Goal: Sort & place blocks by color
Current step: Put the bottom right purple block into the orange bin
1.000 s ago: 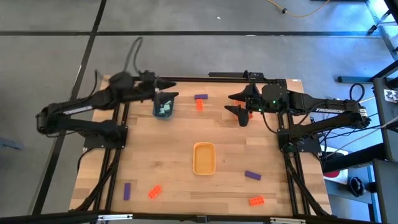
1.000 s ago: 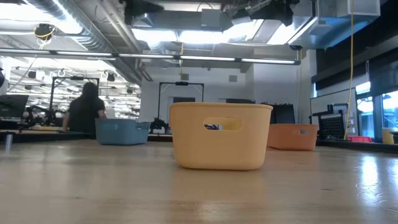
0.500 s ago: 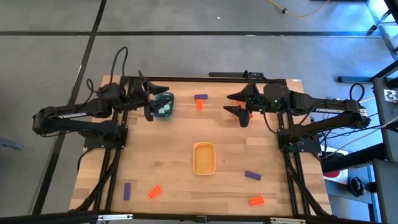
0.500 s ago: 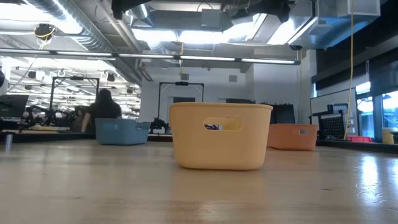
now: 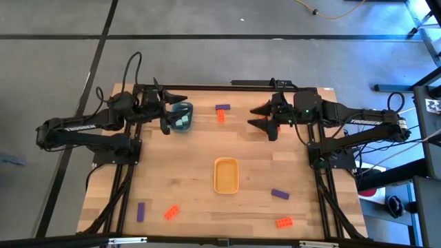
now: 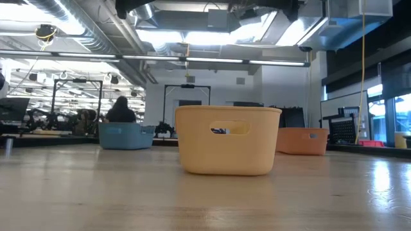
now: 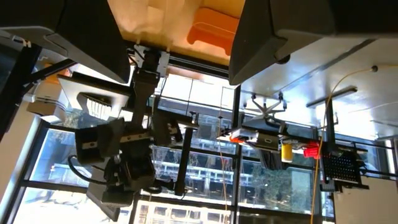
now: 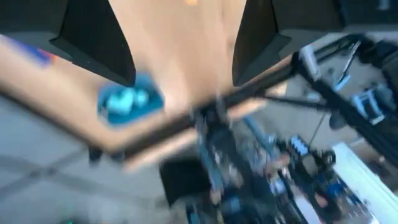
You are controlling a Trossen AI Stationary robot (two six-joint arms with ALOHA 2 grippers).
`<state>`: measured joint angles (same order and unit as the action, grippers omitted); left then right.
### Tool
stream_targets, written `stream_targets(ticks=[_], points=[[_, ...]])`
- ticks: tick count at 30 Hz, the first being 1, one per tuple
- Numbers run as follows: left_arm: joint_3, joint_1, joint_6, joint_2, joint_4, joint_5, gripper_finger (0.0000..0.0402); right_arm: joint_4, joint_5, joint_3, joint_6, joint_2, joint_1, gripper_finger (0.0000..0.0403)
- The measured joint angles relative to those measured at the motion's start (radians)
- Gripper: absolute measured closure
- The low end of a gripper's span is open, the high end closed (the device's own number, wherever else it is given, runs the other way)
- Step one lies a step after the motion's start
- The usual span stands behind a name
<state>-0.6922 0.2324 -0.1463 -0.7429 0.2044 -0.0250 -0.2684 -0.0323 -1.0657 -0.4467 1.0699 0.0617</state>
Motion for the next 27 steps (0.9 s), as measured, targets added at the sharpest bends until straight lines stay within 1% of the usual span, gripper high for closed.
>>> stream_targets(ticks=[2, 4, 6, 8, 10, 13, 18, 20, 24, 27], points=[[0.000, 0.000, 0.000, 0.000, 0.000, 0.000, 0.0137, -0.162, 0.012, -0.052, -0.050, 0.018, -0.032, 0.0132], [0.000, 0.000, 0.000, 0.000, 0.000, 0.000, 0.0139, -0.385, 0.020, -0.106, -0.095, 0.049, -0.081, 0.0132], [0.000, 0.000, 0.000, 0.000, 0.000, 0.000, 0.0139, -0.561, 0.036, -0.139, -0.162, 0.083, -0.140, 0.0132], [0.000, 0.000, 0.000, 0.000, 0.000, -0.011, 0.0139, -0.676, 0.072, -0.140, -0.241, 0.104, -0.205, 0.0132], [0.000, 0.000, 0.000, -0.001, 0.000, -0.018, 0.0139, -0.746, 0.112, -0.113, -0.327, 0.125, -0.281, 0.0132], [0.000, 0.000, 0.000, -0.001, 0.000, -0.018, 0.0139, -0.770, 0.139, -0.032, -0.470, 0.146, -0.403, 0.0132], [0.000, 0.000, 0.000, -0.001, -0.001, -0.018, 0.0139, -0.672, 0.143, 0.132, -0.762, 0.181, -0.593, 0.0132], [0.000, 0.000, 0.000, -0.001, -0.001, -0.018, 0.0140, -0.614, 0.146, 0.181, -0.857, 0.201, -0.647, 0.0132], [0.000, 0.000, 0.001, -0.001, -0.001, -0.018, 0.0140, -0.557, 0.164, 0.231, -0.955, 0.281, -0.708, 0.0132], [0.000, 0.000, 0.001, -0.001, 0.000, -0.018, 0.0140, -0.556, 0.173, 0.219, -0.951, 0.360, -0.723, 0.0132]])
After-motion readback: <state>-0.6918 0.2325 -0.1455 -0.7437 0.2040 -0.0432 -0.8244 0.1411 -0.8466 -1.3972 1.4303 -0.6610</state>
